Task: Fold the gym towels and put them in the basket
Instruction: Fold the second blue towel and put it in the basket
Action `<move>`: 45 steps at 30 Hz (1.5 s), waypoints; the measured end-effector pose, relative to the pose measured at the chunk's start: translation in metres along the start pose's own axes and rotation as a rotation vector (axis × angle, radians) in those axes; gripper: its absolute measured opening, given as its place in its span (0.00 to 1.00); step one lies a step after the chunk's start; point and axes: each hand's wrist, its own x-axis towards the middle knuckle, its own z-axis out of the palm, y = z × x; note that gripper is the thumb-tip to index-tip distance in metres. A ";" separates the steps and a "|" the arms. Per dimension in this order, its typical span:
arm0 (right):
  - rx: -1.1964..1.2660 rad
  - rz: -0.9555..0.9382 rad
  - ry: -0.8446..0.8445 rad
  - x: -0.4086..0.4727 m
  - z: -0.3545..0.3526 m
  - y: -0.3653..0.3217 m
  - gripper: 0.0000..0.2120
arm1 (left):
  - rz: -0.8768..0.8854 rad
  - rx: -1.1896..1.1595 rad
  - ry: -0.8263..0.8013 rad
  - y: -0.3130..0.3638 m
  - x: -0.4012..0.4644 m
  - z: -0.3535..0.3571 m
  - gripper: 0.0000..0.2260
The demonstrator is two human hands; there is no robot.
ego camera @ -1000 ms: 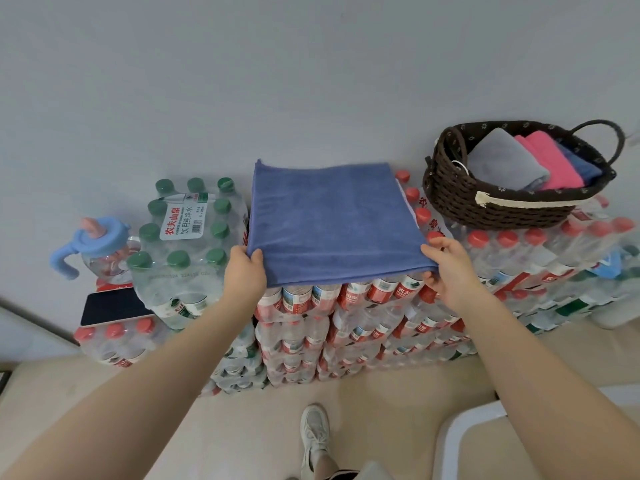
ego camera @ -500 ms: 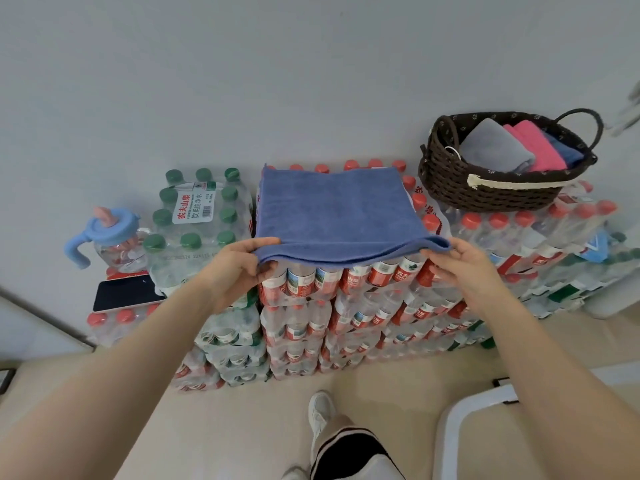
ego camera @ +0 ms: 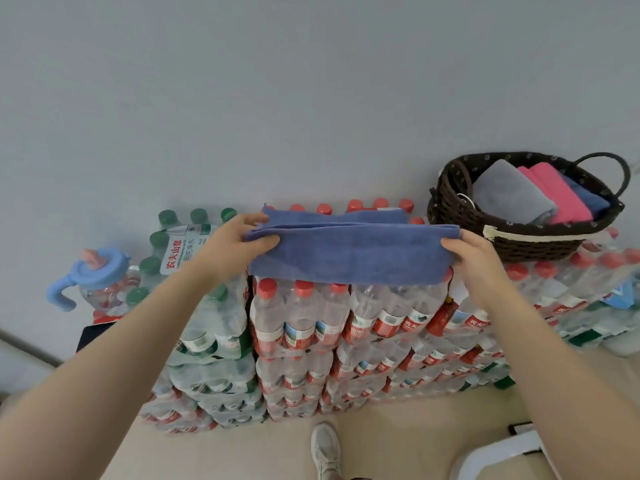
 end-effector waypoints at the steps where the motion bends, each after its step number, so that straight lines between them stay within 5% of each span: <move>1: 0.021 0.007 0.006 0.010 0.005 -0.002 0.12 | -0.071 -0.138 -0.017 0.000 0.009 -0.001 0.10; 5: -0.107 0.077 0.078 0.057 0.019 0.004 0.09 | -0.288 -0.474 0.031 -0.011 0.045 0.009 0.08; 12: -0.651 0.056 -0.008 0.102 0.034 0.022 0.13 | -0.310 -0.274 0.075 -0.025 0.086 0.028 0.11; 19: -0.430 0.088 0.074 0.127 0.035 0.014 0.15 | -0.326 -0.166 0.246 -0.029 0.114 0.029 0.09; 24: -0.604 0.094 0.069 0.140 0.038 0.021 0.15 | -0.387 -0.089 0.281 -0.035 0.126 0.033 0.13; 28: -0.792 0.063 0.073 0.145 0.044 0.024 0.07 | -0.339 0.117 0.329 -0.041 0.130 0.036 0.14; 33: -1.229 0.030 0.064 0.136 0.050 0.016 0.14 | -0.297 0.518 0.364 -0.033 0.131 0.044 0.12; 36: -1.303 -0.306 0.082 0.120 0.066 0.012 0.19 | -0.042 0.702 0.471 -0.032 0.126 0.053 0.13; 38: -1.255 -0.586 -0.031 0.106 0.092 0.016 0.19 | 0.244 0.760 0.388 -0.029 0.127 0.067 0.14; 40: -1.252 -0.666 -0.299 0.094 0.120 0.026 0.24 | 0.405 0.768 0.126 -0.025 0.125 0.086 0.21; 43: -1.362 -0.605 -0.482 0.087 0.135 0.038 0.34 | 0.247 0.746 -0.155 -0.028 0.113 0.099 0.42; 45: -1.438 -0.531 -0.524 0.092 0.126 0.040 0.39 | 0.164 0.760 -0.135 -0.039 0.109 0.095 0.52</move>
